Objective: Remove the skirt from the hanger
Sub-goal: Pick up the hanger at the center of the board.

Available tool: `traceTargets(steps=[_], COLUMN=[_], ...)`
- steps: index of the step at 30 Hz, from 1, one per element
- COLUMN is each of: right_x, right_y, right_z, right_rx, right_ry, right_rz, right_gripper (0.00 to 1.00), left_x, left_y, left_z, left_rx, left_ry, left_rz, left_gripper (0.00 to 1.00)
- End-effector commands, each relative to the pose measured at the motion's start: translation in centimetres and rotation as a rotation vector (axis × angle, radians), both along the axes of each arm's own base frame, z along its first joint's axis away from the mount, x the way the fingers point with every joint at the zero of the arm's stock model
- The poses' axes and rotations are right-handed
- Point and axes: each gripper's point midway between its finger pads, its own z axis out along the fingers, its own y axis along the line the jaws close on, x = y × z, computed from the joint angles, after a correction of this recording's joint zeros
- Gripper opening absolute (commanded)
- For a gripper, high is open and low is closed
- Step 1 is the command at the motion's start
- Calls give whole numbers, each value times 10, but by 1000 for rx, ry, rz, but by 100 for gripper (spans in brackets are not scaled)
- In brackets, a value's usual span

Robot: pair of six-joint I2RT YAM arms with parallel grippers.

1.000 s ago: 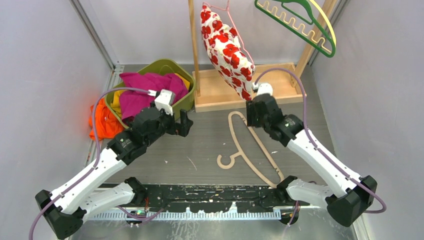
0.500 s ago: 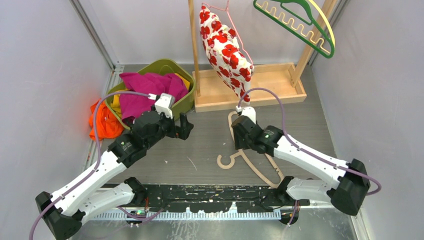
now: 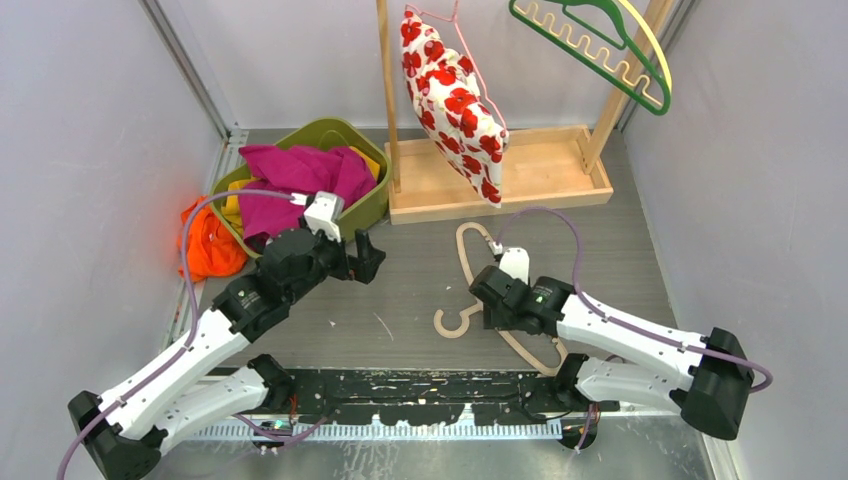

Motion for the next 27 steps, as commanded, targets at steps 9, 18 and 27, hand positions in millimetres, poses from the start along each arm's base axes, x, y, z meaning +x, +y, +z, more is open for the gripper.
traceTargets(steps=[9, 18, 27], right_x=[-28, -13, -3], right_y=[-10, -2, 7], right_z=[-29, -32, -49], right_rx=[-26, -119, -149], right_ry=[133, 124, 155], right_rz=[-48, 49, 90], right_gripper=[55, 65, 66], left_x=[2, 3, 1], left_y=[-1, 3, 15], left_z=[10, 15, 16], left_rx=[-72, -84, -68], left_ry=[-53, -75, -99], left_rz=[10, 27, 63], left_gripper=[99, 99, 99])
